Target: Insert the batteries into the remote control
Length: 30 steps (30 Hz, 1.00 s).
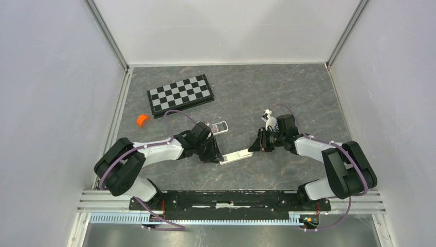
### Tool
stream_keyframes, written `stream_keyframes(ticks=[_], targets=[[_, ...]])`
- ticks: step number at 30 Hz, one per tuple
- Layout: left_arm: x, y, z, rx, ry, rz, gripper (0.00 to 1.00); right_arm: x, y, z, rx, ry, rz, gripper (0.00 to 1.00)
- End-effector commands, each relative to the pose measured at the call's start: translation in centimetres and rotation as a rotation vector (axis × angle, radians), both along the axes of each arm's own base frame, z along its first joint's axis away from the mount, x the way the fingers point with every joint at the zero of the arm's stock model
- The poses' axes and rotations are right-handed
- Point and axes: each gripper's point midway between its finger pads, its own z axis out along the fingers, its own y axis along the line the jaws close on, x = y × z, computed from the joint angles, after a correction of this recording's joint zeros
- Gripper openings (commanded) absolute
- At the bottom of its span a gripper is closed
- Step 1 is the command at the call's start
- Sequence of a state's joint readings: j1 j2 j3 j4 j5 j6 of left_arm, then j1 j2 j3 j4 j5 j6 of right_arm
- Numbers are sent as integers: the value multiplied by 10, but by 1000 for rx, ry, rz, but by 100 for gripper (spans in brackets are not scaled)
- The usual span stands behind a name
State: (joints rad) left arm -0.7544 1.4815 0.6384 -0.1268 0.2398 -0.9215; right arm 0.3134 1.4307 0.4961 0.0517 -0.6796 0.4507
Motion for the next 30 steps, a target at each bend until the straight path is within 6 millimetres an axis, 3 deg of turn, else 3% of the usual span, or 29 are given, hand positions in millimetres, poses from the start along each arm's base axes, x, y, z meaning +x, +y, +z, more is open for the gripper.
stream_keyframes(ticks=[1, 12, 20, 30], targets=[[4, 8, -10, 62, -14, -6, 39, 7, -8, -2, -62, -34, -21, 31], [4, 9, -9, 66, -16, -1, 39, 7, -12, -8, -102, -55, -13, 41], [5, 9, -8, 66, -18, -2, 39, 9, -2, -2, -81, -90, 4, 52], [2, 8, -10, 52, -5, 11, 39, -11, 0, -27, -197, -77, 11, 38]])
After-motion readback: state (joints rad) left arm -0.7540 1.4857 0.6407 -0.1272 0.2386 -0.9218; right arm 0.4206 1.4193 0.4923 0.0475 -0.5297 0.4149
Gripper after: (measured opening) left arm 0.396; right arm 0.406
